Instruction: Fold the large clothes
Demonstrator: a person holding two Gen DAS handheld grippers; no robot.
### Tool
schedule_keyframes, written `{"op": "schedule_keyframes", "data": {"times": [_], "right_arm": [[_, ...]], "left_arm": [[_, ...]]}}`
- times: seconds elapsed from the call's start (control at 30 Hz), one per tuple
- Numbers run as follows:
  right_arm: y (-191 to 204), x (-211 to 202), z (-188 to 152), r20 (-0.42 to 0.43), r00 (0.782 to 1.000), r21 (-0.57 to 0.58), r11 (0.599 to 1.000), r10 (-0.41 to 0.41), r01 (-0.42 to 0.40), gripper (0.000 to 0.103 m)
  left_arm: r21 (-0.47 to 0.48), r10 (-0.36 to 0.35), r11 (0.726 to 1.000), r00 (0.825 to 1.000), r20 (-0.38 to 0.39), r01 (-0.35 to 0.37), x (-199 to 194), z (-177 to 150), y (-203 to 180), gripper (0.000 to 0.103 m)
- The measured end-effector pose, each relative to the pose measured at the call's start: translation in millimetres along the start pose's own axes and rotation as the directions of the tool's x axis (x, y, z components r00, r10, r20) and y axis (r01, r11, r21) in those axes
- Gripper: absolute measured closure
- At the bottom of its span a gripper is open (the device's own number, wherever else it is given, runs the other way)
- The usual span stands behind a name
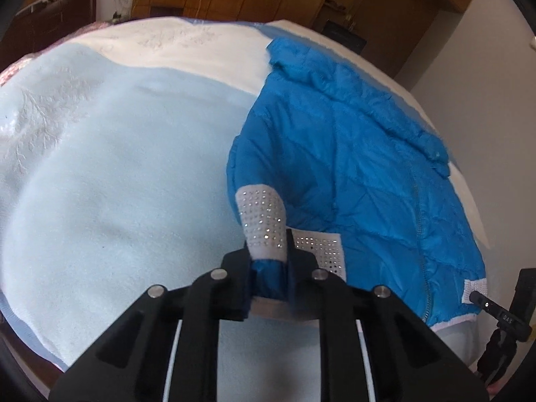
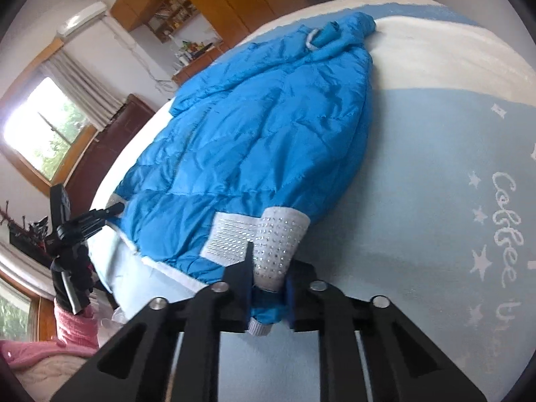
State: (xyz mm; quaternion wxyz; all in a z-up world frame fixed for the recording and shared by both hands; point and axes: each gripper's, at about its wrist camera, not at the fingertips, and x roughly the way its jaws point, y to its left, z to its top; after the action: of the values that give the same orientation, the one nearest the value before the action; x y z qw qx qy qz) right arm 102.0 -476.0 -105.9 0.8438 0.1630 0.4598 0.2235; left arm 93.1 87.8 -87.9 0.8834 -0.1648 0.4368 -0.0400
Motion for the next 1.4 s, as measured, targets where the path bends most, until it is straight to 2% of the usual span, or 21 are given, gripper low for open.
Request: {"op": "schedule_keyframes", "data": {"times": [0.13,0.23,0.37,0.43,0.5,0.6,0.77,0.93,1.0,1.07,1.1,1.13,1.2,1.4], "right_arm": [[2,-13,-6,-0.021,0.999,-0.017,0.999,0.047,-0.047,0.092],[3,-18,-14,-0.041,0.998,-0.046,0.998,0.048,-0.049,0.092],[-7,-6,-11,-0.069,0.996,-0.024,0.998,0.055,-0.056,0.093],[-7,-13,-3,-0.054,0.995,-0.028,0.996,0.081,-0.082,0.093],[0,-32,11,-0.012,0.993,-0.065,0.991,0.116,-0.117,0.094],[10,-55,38,0.027,0.989,-0.105,0.985,0.143,-0.14,0.094],[22,-74,110,0.07,0.983,-0.139,0.978,0.167,-0.157,0.094],[1,-70,193,0.075,0.979,-0.043,0.982,0.188,-0.185,0.094],[-12,-64,223,0.076,0.978,-0.005,0.981,0.194,-0.194,0.094],[-17,-51,247,0.075,0.977,0.027,0.979,0.2,-0.203,0.094],[-24,-43,264,0.075,0.978,0.043,0.979,0.195,-0.199,0.094],[-27,-38,271,0.073,0.978,0.054,0.978,0.197,-0.201,0.094],[-39,-22,294,0.065,0.979,0.085,0.976,0.195,-0.2,0.094],[-78,29,335,0.028,0.978,0.172,0.963,0.205,-0.206,0.094]], "left_arm": [[0.012,-0.013,1.0,1.0,0.012,0.013,-16,-7,-2,0.091],[0.016,-0.025,1.0,1.0,0.004,0.025,-25,-15,2,0.091],[-0.026,-0.019,0.999,0.999,-0.035,0.018,-6,-21,12,0.09],[-0.038,-0.052,0.998,0.999,-0.014,0.051,-11,-15,10,0.091],[-0.037,-0.118,0.992,0.993,0.021,0.118,-23,-3,7,0.091],[-0.013,-0.206,0.978,0.976,0.065,0.208,-42,23,-6,0.091],[0.056,-0.278,0.96,0.955,0.106,0.274,-45,93,-40,0.091],[0.034,-0.324,0.946,0.938,0.123,0.322,-25,165,-55,0.091],[0.016,-0.361,0.932,0.925,0.117,0.362,-4,200,-62,0.091],[-0.012,-0.378,0.924,0.919,0.114,0.382,15,222,-67,0.091],[-0.008,-0.381,0.923,0.918,0.11,0.384,29,236,-74,0.091],[-0.002,-0.365,0.93,0.924,0.111,0.367,43,250,-81,0.091],[-0.001,-0.356,0.934,0.929,0.102,0.358,60,263,-89,0.091],[-0.025,-0.348,0.936,0.936,0.054,0.35,123,302,-101,0.09]]}}
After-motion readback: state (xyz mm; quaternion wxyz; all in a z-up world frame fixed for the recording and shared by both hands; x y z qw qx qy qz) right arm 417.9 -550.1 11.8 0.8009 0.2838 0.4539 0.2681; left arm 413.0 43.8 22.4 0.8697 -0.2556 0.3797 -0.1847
